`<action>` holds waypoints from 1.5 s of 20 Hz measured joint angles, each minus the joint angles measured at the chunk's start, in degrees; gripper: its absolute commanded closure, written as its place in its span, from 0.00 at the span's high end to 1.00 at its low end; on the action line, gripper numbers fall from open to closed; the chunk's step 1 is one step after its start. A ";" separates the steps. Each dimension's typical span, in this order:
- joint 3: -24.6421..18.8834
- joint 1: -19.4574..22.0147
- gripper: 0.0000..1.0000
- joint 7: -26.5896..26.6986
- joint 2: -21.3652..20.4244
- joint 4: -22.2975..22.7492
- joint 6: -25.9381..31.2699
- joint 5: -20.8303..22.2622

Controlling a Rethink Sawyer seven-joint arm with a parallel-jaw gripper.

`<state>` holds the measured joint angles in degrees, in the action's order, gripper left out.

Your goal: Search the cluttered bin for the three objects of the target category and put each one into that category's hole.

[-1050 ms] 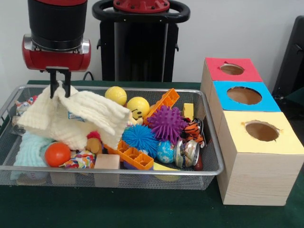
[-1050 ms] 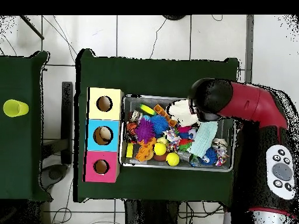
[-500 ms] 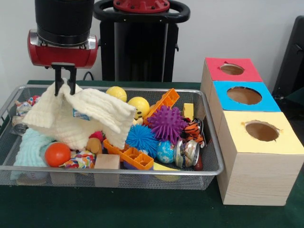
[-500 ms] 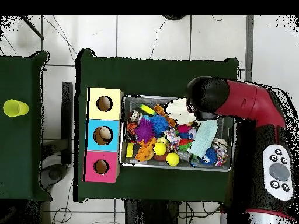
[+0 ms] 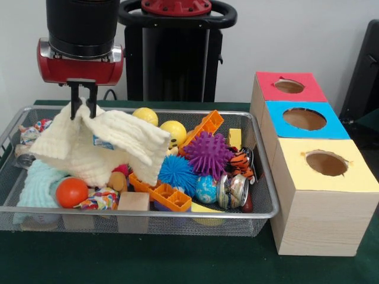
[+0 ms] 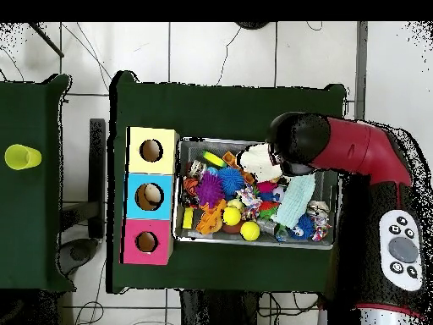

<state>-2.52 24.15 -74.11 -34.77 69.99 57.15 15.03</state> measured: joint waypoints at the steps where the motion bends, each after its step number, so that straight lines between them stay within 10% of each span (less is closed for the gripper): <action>1: -0.01 0.00 0.00 0.00 -0.01 0.11 0.00 0.00; 5: -0.01 0.00 0.00 0.00 -0.05 0.62 -0.02 -0.01; 6: -0.01 0.01 1.00 0.00 -0.07 0.78 -0.04 -0.01; 30: -0.10 0.02 1.00 0.00 -0.22 1.61 -0.06 -0.02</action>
<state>-2.62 24.17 -74.11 -34.98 71.60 57.09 15.01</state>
